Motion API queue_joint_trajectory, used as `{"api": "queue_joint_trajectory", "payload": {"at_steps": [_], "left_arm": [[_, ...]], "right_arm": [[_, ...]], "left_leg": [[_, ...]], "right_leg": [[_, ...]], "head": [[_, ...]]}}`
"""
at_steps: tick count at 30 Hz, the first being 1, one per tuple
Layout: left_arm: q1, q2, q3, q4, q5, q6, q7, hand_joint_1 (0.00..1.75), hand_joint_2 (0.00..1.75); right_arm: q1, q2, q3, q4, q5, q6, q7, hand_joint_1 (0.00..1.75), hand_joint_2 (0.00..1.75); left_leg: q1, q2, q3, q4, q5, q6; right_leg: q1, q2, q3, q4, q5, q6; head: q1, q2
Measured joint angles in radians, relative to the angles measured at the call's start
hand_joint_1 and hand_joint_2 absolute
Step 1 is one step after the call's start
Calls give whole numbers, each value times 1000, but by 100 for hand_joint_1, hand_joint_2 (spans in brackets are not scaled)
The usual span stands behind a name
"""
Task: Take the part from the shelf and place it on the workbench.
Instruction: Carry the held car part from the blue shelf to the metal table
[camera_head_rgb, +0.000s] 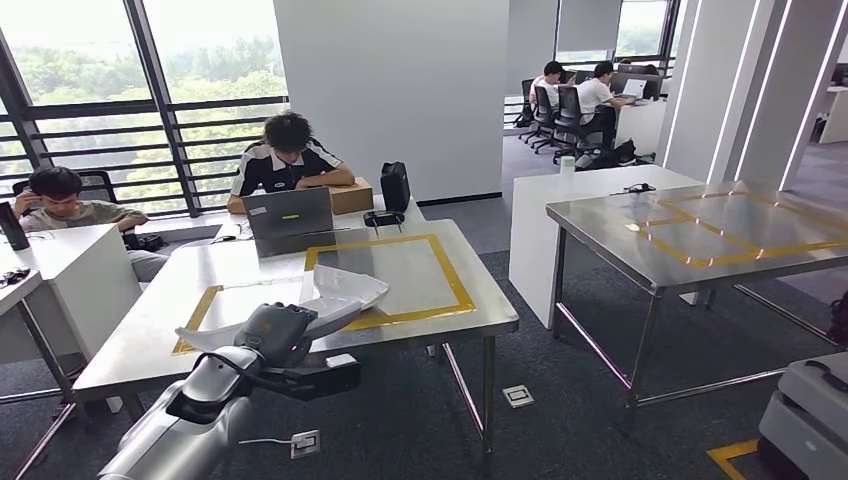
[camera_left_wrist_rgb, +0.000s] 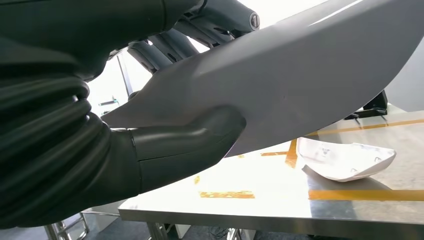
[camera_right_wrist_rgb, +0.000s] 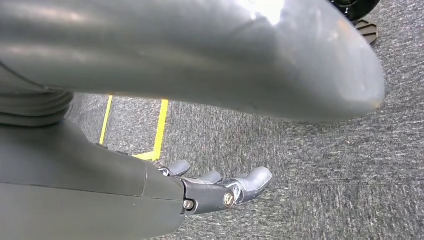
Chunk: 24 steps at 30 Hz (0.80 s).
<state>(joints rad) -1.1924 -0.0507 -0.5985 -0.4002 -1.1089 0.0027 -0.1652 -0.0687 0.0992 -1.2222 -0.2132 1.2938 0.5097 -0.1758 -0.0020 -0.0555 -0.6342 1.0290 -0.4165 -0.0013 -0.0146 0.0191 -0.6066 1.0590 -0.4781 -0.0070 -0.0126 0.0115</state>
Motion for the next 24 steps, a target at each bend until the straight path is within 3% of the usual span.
{"api": "queue_joint_trajectory", "payload": {"at_steps": [1, 4, 5, 8, 10, 11, 13, 14, 15, 17, 20, 22, 24], "left_arm": [[0, 1, 0, 0, 0, 0, 0, 175, 175], [-5, 1, 1, -3, 1, 1, -4, 175, 175], [-9, 0, 1, -3, 2, 1, -6, 175, 175], [-19, -1, 2, -3, 2, 1, -10, 175, 175], [-15, -1, 2, -1, 2, 0, -12, 175, 175], [-13, -1, 2, -1, 2, -1, -14, 175, 175], [-15, -2, 2, 0, 2, -3, -16, 175, 175], [-16, -2, 2, 0, 2, -3, -17, 175, 175], [-16, -2, 2, -1, 2, -3, -17, 175, 175], [-16, -4, 2, -1, 2, -4, -19, 175, 175], [-16, -5, 2, -1, 1, -4, -20, 175, 175], [-16, -5, 2, -1, 0, -4, -20, 175, 175], [-14, -5, 2, 0, -1, -4, -20, 175, 175]], "right_arm": [[0, 0, 0, 0, 1, 0, -1, 0, 0], [0, 0, 0, 0, 3, 0, -5, 0, 0], [-1, -1, 0, 0, 3, 0, -6, 0, 0], [-1, -2, 0, 0, 5, 1, -7, 0, 0], [0, -2, 0, 0, 5, 2, -6, 0, 0], [0, -2, 0, 0, 5, 1, -6, 0, 0], [0, -1, 0, 0, 5, 1, -6, 0, 0], [0, 2, 0, 0, 5, 1, -6, 0, 0], [1, 5, 0, 0, 5, -1, -5, 0, 0], [2, 8, 0, 0, 5, -7, -5, 0, 0], [0, 7, 0, 0, 3, -10, -6, 0, 0], [1, 7, 0, 0, 2, -10, -7, 0, 0], [1, 7, 0, 0, 2, -10, -6, 0, 0]], "left_leg": [[0, 0, 0, 1, -1, -3], [5, 3, 24, -41, 14, 9], [9, 5, 37, -63, 23, 13], [16, 12, 49, -84, 32, 13], [23, 13, 45, -78, 29, 5], [30, 13, 41, -70, 25, -3], [43, 12, 27, -37, 8, -26], [47, 11, 15, -14, -3, -39], [46, 10, 5, 5, -12, -49], [45, 4, -5, 22, -20, -60], [47, 23, -20, 52, -36, -61], [41, 44, -72, 154, -79, -54], [33, 49, -138, 272, -114, -44]], "right_leg": [[-2, 0, 1, -3, 1, 2], [-3, -3, 9, -14, 4, 12], [0, -5, 1, 5, -9, 15], [-5, -8, -78, 162, -88, 30], [-18, -9, -113, 224, -99, 46], [-25, -10, -100, 196, -75, 56], [-42, -6, -44, 83, -20, 82], [-47, -2, -24, 42, -8, 84], [-49, 1, -17, 27, -8, 77], [-46, 2, -23, 40, -18, 46], [-40, -3, -20, 47, -22, 19], [-34, -5, -15, 45, -25, 10], [-26, -9, -12, 45, -30, 3]], "head": [[0, 0], [0, 0], [0, 0], [1, 0], [0, 0], [1, 0], [1, 0], [1, 0], [0, 0], [-1, 0], [-2, 0], [-2, 0], [-2, 0]]}}
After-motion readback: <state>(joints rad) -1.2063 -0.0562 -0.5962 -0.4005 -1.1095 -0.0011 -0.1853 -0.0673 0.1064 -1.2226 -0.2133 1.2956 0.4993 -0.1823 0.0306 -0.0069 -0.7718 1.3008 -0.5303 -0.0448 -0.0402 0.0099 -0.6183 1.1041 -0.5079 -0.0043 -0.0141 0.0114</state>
